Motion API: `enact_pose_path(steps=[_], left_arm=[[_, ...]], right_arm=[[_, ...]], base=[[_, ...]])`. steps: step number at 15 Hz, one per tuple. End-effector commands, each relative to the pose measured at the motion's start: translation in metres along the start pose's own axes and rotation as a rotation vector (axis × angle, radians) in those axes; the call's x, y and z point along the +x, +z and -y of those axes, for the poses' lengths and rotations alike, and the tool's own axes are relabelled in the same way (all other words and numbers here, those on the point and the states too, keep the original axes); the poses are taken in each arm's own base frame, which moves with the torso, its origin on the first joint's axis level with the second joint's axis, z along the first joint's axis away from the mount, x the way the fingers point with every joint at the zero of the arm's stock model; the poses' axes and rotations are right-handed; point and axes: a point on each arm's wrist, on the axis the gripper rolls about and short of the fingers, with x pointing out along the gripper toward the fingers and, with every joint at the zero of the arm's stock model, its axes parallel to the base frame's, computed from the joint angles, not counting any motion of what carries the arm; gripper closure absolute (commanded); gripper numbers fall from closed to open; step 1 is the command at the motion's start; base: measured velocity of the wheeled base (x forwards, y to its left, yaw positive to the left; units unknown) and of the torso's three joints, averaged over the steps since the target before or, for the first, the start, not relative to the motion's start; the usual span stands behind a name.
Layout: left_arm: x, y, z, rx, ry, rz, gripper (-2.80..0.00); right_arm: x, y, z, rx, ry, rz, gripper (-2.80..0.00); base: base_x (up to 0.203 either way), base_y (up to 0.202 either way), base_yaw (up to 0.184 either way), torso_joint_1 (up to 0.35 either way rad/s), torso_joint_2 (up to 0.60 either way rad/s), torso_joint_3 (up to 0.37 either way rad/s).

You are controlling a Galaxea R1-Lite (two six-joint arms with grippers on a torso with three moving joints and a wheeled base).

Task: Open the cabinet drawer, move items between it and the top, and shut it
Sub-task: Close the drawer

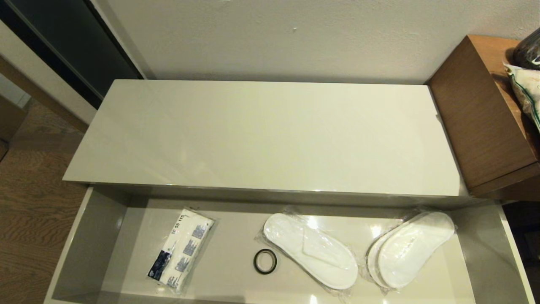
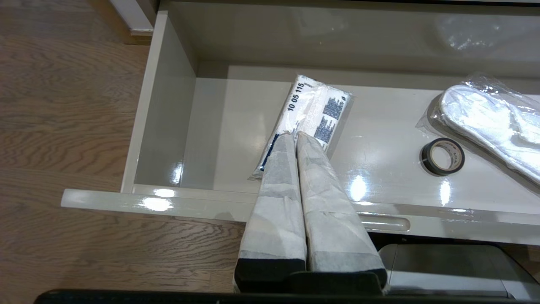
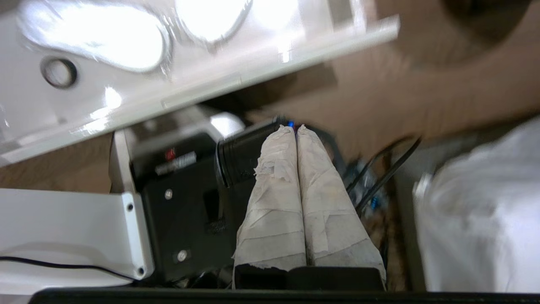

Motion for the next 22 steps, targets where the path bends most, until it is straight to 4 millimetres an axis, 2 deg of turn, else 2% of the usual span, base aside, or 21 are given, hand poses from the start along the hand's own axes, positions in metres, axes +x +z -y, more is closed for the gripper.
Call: enact_pose_path(steps=[1, 3, 5, 6, 13, 14, 16, 18, 22], left_arm=[[0.0, 0.0, 0.0, 0.0, 0.002, -0.001, 0.0], [0.0, 0.0, 0.0, 0.0, 0.001, 0.0, 0.0], [0.0, 0.0, 0.0, 0.0, 0.001, -0.002, 0.0], [0.0, 0.0, 0.0, 0.0, 0.001, 0.0, 0.0], [0.0, 0.0, 0.0, 0.0, 0.001, 0.0, 0.0], [0.0, 0.0, 0.0, 0.0, 0.001, 0.0, 0.0], [0.0, 0.0, 0.0, 0.0, 0.001, -0.001, 0.0], [0.0, 0.0, 0.0, 0.0, 0.001, 0.0, 0.0], [0.0, 0.0, 0.0, 0.0, 0.001, 0.0, 0.0]], right_arm=[[-0.019, -0.002, 0.007, -0.01, 0.036, 0.08, 0.0], [-0.038, -0.002, 0.01, -0.016, 0.115, 0.147, 0.0], [-0.043, -0.002, 0.008, -0.071, 0.261, 0.122, 0.0], [-0.037, -0.001, 0.005, -0.095, 0.267, 0.077, 0.0], [0.064, -0.015, -0.027, -0.047, 0.003, -0.571, 0.0], [0.08, -0.012, -0.032, -0.022, -0.025, -0.601, 0.0], [0.105, -0.006, -0.037, -0.007, -0.004, -0.555, 0.0], [0.114, 0.0, -0.04, -0.007, 0.069, -0.484, 0.0], [0.118, 0.009, -0.043, 0.017, 0.134, -0.414, 0.0]], base=[[0.0, 0.0, 0.0, 0.0, 0.0, 0.0], [0.0, 0.0, 0.0, 0.0, 0.0, 0.0], [0.0, 0.0, 0.0, 0.0, 0.0, 0.0], [0.0, 0.0, 0.0, 0.0, 0.0, 0.0], [0.0, 0.0, 0.0, 0.0, 0.0, 0.0], [0.0, 0.0, 0.0, 0.0, 0.0, 0.0], [0.0, 0.0, 0.0, 0.0, 0.0, 0.0], [0.0, 0.0, 0.0, 0.0, 0.0, 0.0], [0.0, 0.0, 0.0, 0.0, 0.0, 0.0]])
